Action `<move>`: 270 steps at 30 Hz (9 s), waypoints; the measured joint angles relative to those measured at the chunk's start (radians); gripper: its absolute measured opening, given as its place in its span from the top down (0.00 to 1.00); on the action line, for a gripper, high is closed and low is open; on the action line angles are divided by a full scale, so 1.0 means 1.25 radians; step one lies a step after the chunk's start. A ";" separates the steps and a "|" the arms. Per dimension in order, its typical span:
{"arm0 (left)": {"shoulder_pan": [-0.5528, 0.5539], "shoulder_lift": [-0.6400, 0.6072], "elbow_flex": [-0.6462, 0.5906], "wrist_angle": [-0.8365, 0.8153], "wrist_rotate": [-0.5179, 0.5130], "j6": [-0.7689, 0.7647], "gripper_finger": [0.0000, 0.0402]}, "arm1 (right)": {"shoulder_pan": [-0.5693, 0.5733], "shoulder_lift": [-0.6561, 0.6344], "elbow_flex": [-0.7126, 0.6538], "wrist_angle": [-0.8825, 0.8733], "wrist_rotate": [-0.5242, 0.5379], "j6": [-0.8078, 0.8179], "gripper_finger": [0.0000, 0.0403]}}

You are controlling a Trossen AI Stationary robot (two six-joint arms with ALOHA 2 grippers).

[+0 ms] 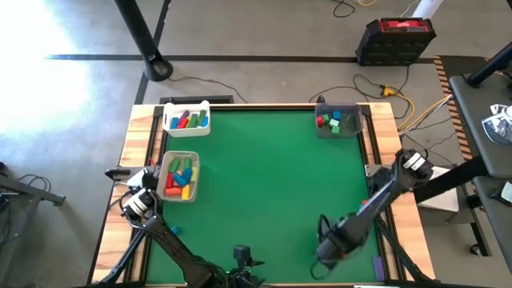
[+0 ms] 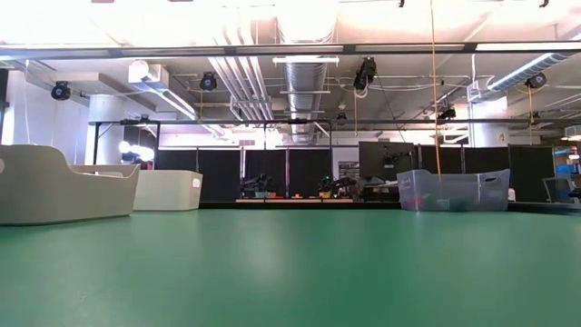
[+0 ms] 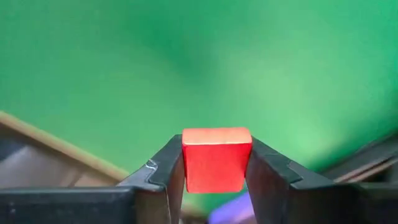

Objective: Sort blocks by size
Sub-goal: Put the red half circle block into the black bin, then put the violet rectangular block into the white bin

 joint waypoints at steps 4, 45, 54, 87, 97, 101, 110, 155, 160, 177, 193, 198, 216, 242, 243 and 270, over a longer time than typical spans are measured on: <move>0.000 0.000 -0.002 -0.053 -0.020 -0.039 0.42 | -0.093 -0.032 0.048 -0.125 0.178 -0.169 0.67; 0.026 -0.009 -0.222 -0.418 -0.010 -0.578 0.42 | -1.320 -0.132 -0.222 0.285 0.518 -0.867 0.67; 0.040 -0.006 -0.167 -0.468 0.005 -0.517 0.43 | -1.319 -0.190 -0.223 0.264 0.528 -0.874 0.50; 0.110 -0.006 -0.132 -0.407 -0.194 -0.477 0.43 | -0.043 -0.294 -0.194 0.102 0.354 -0.086 0.54; 0.111 -0.006 -0.132 -0.401 -0.249 -0.467 0.42 | 0.030 -0.045 -0.016 -0.038 -0.053 -0.126 0.77; 0.111 -0.006 -0.132 -0.400 -0.251 -0.459 0.42 | 0.046 0.015 -0.013 -0.051 -0.162 -0.156 0.89; 0.111 -0.007 -0.135 -0.399 -0.247 -0.456 0.42 | 0.101 0.115 -0.029 -0.051 -0.322 -0.200 0.98; 0.111 -0.007 -0.143 -0.395 -0.228 -0.464 0.42 | 0.147 -0.143 -0.111 -0.065 0.243 0.343 0.63; 0.111 -0.007 -0.143 -0.395 -0.228 -0.463 0.42 | 0.171 -0.100 -0.150 0.079 0.254 0.389 0.49; 0.112 -0.007 -0.143 -0.408 -0.239 -0.474 0.42 | 0.109 -0.041 -0.180 0.119 0.246 0.258 0.71; 0.110 -0.007 -0.143 -0.429 -0.225 -0.474 0.42 | -0.079 -0.259 -0.111 -0.061 0.500 0.000 0.77; 0.099 -0.007 -0.143 -0.433 -0.224 -0.484 0.42 | -0.163 -0.287 -0.087 -0.010 0.588 -0.190 0.77; -0.065 -0.113 -0.143 -0.353 -0.245 -0.681 0.42 | -0.173 -0.076 -0.116 0.769 0.577 -0.976 0.77; 0.133 -0.074 -0.152 0.367 0.032 -0.110 0.43 | -0.008 -0.107 -0.469 1.639 0.684 -1.236 0.77; 0.137 -0.074 -0.152 0.389 0.030 -0.083 0.43 | -0.008 -0.117 -0.472 1.637 0.689 -1.242 0.77; 0.168 -0.099 -0.152 0.725 -0.070 0.299 0.72 | -0.008 -0.188 -0.471 1.722 0.696 -1.369 0.77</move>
